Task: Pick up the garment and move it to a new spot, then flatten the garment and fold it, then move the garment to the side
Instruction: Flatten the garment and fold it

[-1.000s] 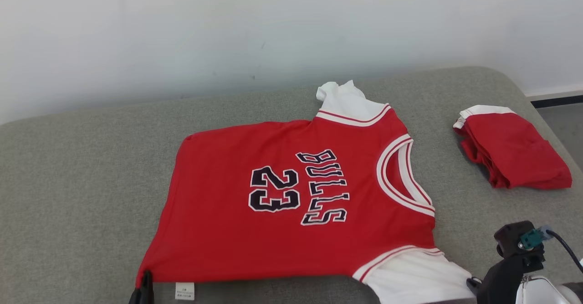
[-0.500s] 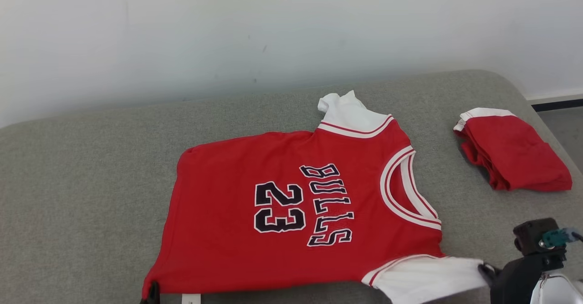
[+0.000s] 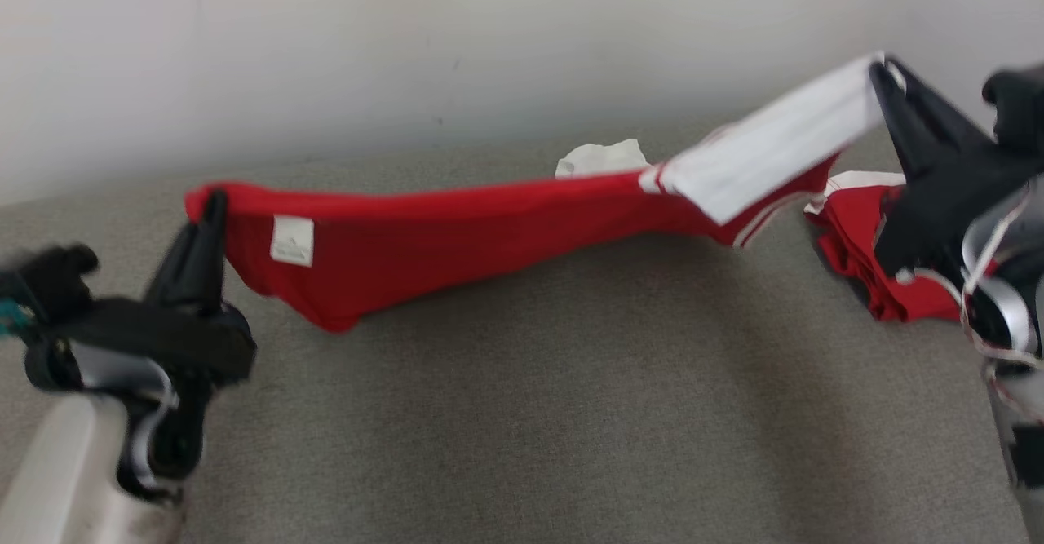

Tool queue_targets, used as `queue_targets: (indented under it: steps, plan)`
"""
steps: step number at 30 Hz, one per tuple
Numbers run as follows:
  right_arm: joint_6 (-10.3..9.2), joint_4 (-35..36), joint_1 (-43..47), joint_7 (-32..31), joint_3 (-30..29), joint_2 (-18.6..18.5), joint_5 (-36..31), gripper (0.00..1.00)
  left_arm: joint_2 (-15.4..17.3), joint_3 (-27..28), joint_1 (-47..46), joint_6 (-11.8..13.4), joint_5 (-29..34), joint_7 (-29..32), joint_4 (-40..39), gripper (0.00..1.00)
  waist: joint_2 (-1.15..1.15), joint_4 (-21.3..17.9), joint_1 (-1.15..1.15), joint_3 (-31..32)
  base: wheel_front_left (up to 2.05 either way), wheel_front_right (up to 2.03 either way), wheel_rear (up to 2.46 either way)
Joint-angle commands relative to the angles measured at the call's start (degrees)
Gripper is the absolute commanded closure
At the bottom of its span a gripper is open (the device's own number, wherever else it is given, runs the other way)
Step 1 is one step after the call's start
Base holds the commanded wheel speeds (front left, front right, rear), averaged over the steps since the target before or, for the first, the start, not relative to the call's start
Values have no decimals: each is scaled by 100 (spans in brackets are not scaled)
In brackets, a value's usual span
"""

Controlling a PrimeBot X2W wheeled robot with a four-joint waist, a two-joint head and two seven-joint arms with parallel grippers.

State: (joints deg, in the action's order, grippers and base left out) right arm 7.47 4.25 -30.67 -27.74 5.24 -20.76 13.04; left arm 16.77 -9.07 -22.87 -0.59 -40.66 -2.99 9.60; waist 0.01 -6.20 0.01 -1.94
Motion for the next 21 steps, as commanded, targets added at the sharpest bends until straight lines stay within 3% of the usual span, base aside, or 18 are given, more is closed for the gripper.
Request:
queue_targets:
  steps: [1,6,9,15,21]
  plan:
    - [0,-177,-467,126,132,-15,31,100,70,99,-316,-37,-161,156,20,100,-1,-229,-1,-250,0,0,0]
    - [0,-1218,-2415,642,580,-26,-47,100,557,173,-1852,-85,-155,862,-3,100,-1,-432,-1,-811,0,0,0]
    - [0,-1734,-3391,975,671,-35,-166,100,674,182,-2676,-80,-115,1072,25,100,-1,-448,-1,-1113,0,0,0]
    - [0,-2563,-4652,1433,637,44,-297,100,622,144,-3813,-75,-104,1190,248,100,-1,-423,-1,-1665,0,0,0]
    - [0,-2999,-5300,1632,596,47,-339,100,636,100,-4461,-48,-11,1234,405,100,-1,-396,-1,-2434,0,0,0]
